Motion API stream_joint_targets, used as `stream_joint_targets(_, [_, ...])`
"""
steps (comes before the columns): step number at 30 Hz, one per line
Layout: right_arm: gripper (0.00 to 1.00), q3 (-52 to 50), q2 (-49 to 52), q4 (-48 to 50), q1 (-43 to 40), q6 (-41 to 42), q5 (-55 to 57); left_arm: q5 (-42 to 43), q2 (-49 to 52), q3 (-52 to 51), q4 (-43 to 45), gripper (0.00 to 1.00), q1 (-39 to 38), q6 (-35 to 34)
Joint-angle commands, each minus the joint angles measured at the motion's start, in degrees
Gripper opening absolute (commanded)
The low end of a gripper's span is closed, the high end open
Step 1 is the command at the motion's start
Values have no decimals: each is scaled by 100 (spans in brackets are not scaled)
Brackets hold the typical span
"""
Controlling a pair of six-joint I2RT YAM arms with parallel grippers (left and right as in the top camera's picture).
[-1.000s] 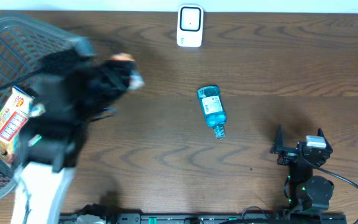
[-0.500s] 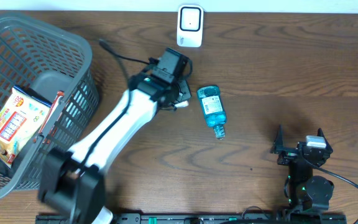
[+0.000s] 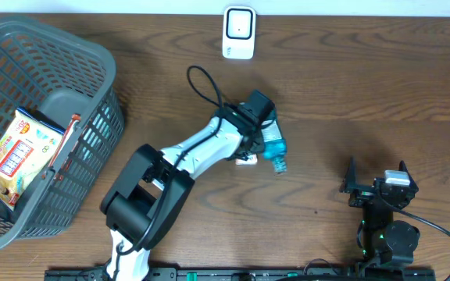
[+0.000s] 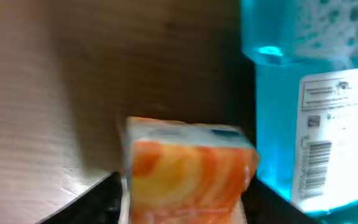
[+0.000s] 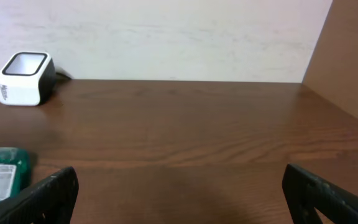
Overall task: Scan the item barcode
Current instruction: 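Carry the orange packet out and place it beside the blue bottle, then release the packet and return the left gripper to the basket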
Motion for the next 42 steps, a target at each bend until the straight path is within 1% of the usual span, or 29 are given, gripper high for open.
stream_joint_targets(1, [99,-9,-15,-20,46,-68,-7,-111,-116,37,-52,66,9,-17])
stream_joint_targets(4, [99,-9,-15,-20,46,-68,-7,-173,-387,92,-243,68,90,186])
stream_joint_targets(7, [99,-9,-15,-20,46,-68,-7,-413,-855,240,-616,74,192,485])
stream_joint_targets(12, [99,-9,-15,-20,46,-70,-7,-654,-1910,588,-1193,82,385,1318])
stream_joint_targets(13, [99,-9,-15,-20,46,-70,-7,-824,-2175,667,-1335,84,431,1397])
stream_joint_targets(14, [99,-9,-15,-20,46,-68,-7,-1019,-2439,730,-1458,88,483,1447])
stream_joint_targets(18, [99,-9,-15,-20,46,-68,-7,-1727,-3445,870,-1735,95,750,1764])
stream_joint_targets(22, [99,-9,-15,-20,46,-68,-7,-2347,-4354,999,-2002,97,1180,1947])
stream_joint_targets(26, [99,-9,-15,-20,46,-68,-7,-2776,-5125,1019,-2116,98,1908,1952])
stream_joint_targets(29, [99,-9,-15,-20,46,-68,-7,-2789,-5576,1019,-2205,99,2721,2031])
stream_joint_targets(32, [99,-9,-15,-20,46,-68,-7,-2789,-5803,1019,-2304,100,3569,2015])
stream_joint_targets(37, [99,-9,-15,-20,46,-68,-7,-2778,-5742,1016,-2643,98,4990,1543])
stream_joint_targets(40, [99,-9,-15,-20,46,-68,-7,-2664,-5451,1016,-2962,98,5637,1174])
stream_joint_targets(42, [99,-9,-15,-20,46,-68,-7,-2420,-5121,1014,-3204,98,6052,1005])
